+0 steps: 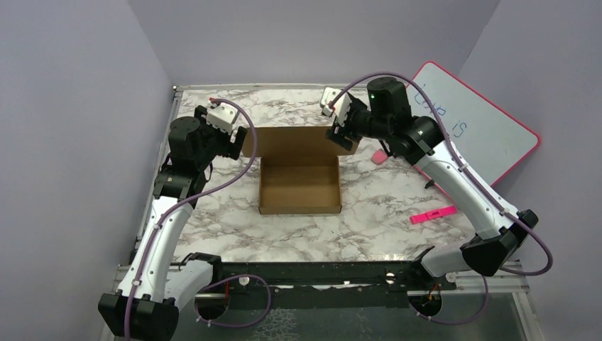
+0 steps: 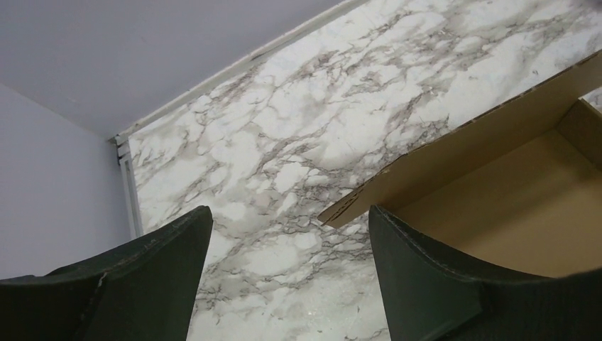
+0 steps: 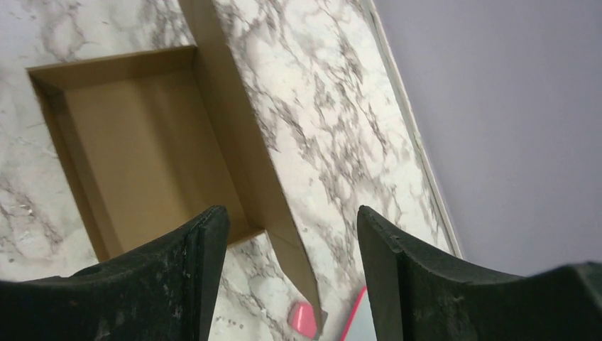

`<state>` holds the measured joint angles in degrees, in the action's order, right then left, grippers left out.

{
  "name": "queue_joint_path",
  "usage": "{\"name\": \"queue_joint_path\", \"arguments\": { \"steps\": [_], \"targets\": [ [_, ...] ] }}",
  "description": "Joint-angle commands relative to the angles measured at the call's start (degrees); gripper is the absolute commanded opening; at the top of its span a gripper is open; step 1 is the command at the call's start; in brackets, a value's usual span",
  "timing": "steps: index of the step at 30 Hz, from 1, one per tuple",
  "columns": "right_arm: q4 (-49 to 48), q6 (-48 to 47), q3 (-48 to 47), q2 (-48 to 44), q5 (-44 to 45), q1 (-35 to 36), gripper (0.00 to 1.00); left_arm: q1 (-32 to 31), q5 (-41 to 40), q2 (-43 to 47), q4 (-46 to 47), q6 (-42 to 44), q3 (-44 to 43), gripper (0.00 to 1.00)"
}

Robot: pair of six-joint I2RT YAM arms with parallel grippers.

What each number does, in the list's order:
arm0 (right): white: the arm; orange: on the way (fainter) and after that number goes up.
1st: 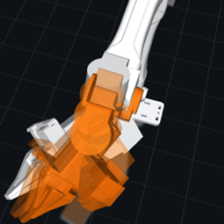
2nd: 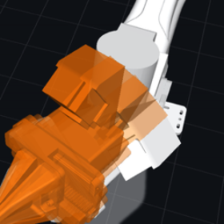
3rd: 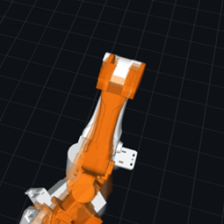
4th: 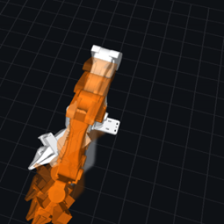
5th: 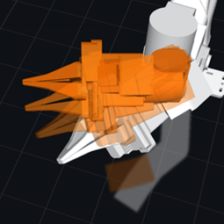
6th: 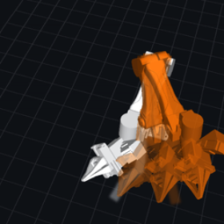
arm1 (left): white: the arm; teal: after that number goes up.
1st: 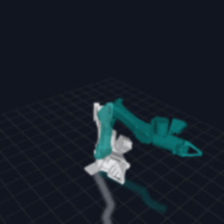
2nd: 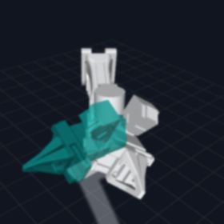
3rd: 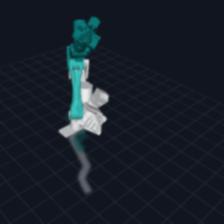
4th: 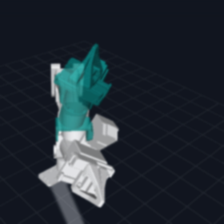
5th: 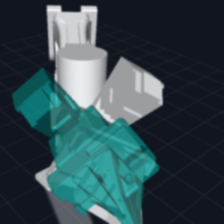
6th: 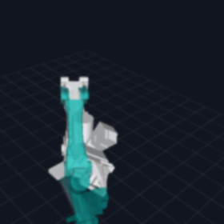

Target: Fold the paper box

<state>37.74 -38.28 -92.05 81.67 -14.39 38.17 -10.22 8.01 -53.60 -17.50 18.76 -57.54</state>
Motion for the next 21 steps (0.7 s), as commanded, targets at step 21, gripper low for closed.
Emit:
{"name": "queue_joint_path", "arguments": {
  "steps": [21],
  "targets": [
    [-6.1,-5.2,13.5,-1.8,-10.3,-15.8,0.58,11.2,36.6,-18.1,-13.3,17.8,-12.9,0.74]
  ]
}}
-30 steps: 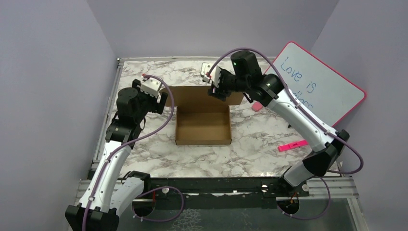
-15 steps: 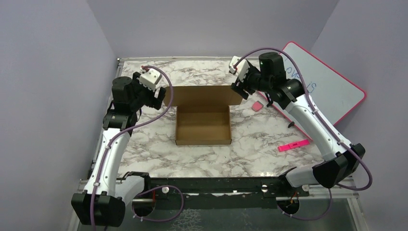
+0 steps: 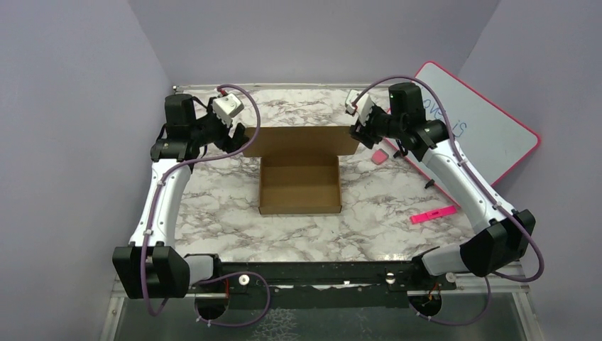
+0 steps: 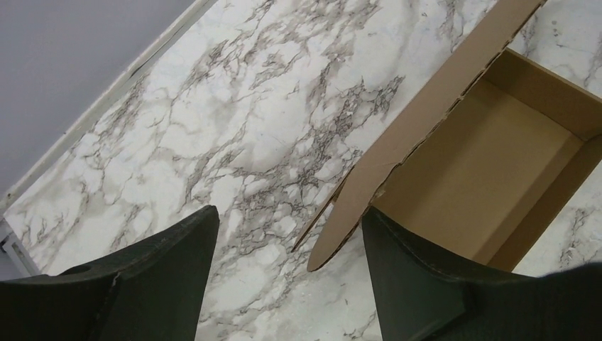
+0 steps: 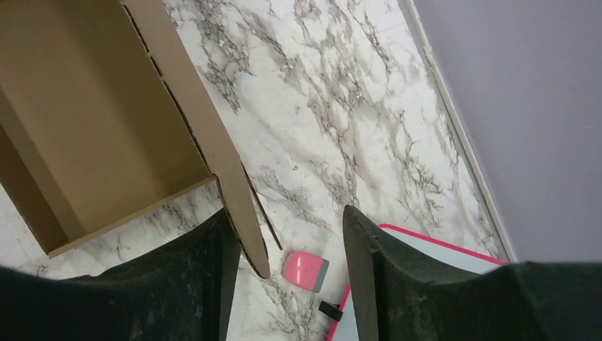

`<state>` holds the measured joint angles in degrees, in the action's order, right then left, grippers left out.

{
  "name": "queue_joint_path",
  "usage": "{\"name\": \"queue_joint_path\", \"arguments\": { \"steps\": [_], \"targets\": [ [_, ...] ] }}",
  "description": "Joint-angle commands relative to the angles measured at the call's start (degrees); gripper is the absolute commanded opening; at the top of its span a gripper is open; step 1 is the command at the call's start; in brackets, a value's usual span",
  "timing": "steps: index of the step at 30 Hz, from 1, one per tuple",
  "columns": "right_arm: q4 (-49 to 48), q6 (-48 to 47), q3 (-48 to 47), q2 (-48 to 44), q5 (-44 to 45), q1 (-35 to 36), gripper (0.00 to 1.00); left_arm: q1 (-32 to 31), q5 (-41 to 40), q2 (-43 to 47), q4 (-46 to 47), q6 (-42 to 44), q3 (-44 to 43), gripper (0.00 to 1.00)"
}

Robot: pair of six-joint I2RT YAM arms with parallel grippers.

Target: Fold the paper box

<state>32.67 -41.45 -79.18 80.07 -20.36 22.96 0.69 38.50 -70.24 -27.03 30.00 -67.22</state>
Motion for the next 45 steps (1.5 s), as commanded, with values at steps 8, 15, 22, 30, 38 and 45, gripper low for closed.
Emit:
{"name": "queue_joint_path", "arguments": {
  "steps": [8,15,22,30,38,45],
  "targets": [
    [2.4,-3.1,-2.7,4.5,-7.4,-1.0,0.49,0.3,8.7,-6.4,-8.5,10.2,-6.7,0.66],
    [3.7,-4.1,-3.9,6.5,-8.4,-1.6,0.37,0.2,11.8,-9.1,-9.5,10.4,-8.3,0.61],
    [4.0,-4.5,-3.5,6.5,-8.3,-1.9,0.30,0.3,13.6,-11.4,-10.6,10.3,-9.5,0.53],
    [3.6,-4.6,-2.9,5.4,-8.9,-2.1,0.14,0.2,13.4,-12.0,-10.8,10.2,-9.3,0.30],
    [2.1,-0.3,-3.3,5.2,-11.7,-2.1,0.01,-0.6,12.4,-11.0,-10.4,7.7,-9.4,0.08],
    [-0.4,9.5,-1.8,5.3,-9.5,-2.1,0.01,-3.9,0.0,-8.5,-5.4,-2.7,-7.2,0.02]
  ]
}}
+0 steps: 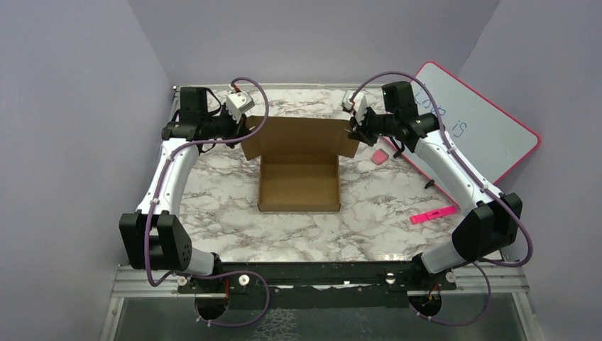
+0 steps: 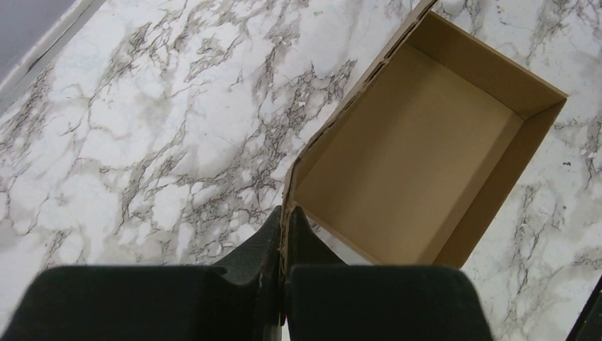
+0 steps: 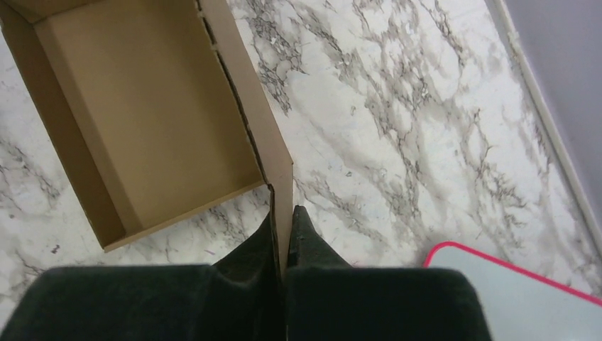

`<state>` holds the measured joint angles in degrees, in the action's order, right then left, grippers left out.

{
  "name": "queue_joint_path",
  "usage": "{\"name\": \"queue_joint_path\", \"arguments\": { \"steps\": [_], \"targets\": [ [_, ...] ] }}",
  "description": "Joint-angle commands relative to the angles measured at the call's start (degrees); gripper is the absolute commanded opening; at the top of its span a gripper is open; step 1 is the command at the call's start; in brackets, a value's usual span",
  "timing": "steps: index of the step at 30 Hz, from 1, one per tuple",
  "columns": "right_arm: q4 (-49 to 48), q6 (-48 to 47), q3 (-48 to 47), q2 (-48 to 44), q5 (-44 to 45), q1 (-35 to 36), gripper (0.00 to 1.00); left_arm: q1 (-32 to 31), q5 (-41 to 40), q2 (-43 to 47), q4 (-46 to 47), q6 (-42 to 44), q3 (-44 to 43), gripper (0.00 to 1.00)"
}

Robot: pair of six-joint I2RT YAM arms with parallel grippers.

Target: Fold the paper box

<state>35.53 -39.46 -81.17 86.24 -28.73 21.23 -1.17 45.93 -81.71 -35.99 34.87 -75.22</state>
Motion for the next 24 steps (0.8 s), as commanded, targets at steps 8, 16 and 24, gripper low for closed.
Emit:
{"name": "queue_joint_path", "arguments": {
  "steps": [8,16,24],
  "targets": [
    [-3.9,20.0,0.1,0.4,11.0,2.2,0.01,-4.0,-17.6,7.8,8.7,-21.1,5.2,0.02],
    [-1.7,33.1,-1.5,0.8,24.0,6.2,0.01,-6.2,-29.7,10.3,10.8,-36.5,8.2,0.02],
    [1.4,47.7,-3.9,1.9,33.0,11.1,0.01,-12.2,-39.3,11.4,12.6,-46.5,9.5,0.02]
  ]
}}
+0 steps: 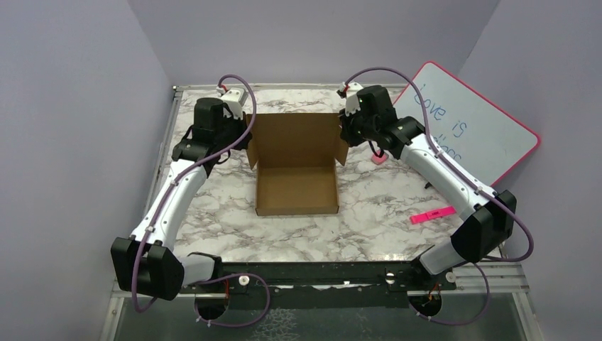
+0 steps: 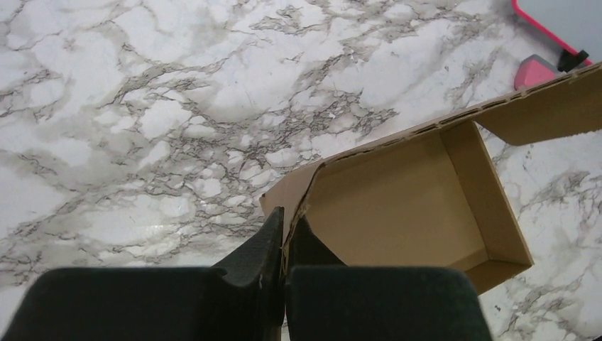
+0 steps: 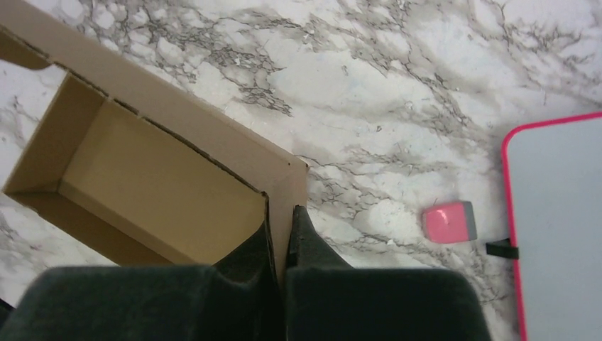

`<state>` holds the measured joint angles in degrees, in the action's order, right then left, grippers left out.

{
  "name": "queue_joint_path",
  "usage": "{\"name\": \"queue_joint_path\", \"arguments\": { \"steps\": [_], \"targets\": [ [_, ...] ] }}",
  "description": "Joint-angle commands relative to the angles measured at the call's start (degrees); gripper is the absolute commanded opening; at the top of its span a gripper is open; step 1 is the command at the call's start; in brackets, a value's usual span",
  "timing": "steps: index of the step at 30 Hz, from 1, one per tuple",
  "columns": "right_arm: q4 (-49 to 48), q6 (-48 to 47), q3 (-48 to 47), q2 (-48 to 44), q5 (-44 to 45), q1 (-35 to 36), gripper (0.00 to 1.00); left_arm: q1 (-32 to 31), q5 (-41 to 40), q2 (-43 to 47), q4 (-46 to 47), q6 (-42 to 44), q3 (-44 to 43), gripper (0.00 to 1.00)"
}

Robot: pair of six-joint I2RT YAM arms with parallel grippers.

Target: Fold the paper box

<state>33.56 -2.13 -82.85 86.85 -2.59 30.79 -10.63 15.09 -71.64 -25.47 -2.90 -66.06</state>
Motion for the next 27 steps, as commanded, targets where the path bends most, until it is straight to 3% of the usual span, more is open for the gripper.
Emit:
{"name": "queue_joint_path", "arguments": {
  "steps": [1,7,17,27],
  "targets": [
    [3.6,12.3,-2.4,1.5,7.6,1.9,0.01,-3.7,-9.8,1.3,2.1,-9.5,0.1,0.02],
    [1.7,21.8,-2.1,1.4,9.1,3.5,0.01,-7.7,-15.9,0.8,4.6,-14.6,0.8,0.04],
    [2.1,30.7,-4.4,2.2,14.9,4.5,0.01,-9.8,-18.6,1.5,10.2,-20.0,4.0,0.06],
    [-0.1,32.4,-7.9,6.6,17.8,5.0,0.02,-10.4,-20.9,1.4,13.9,-22.0,4.5,0.08]
  ]
}}
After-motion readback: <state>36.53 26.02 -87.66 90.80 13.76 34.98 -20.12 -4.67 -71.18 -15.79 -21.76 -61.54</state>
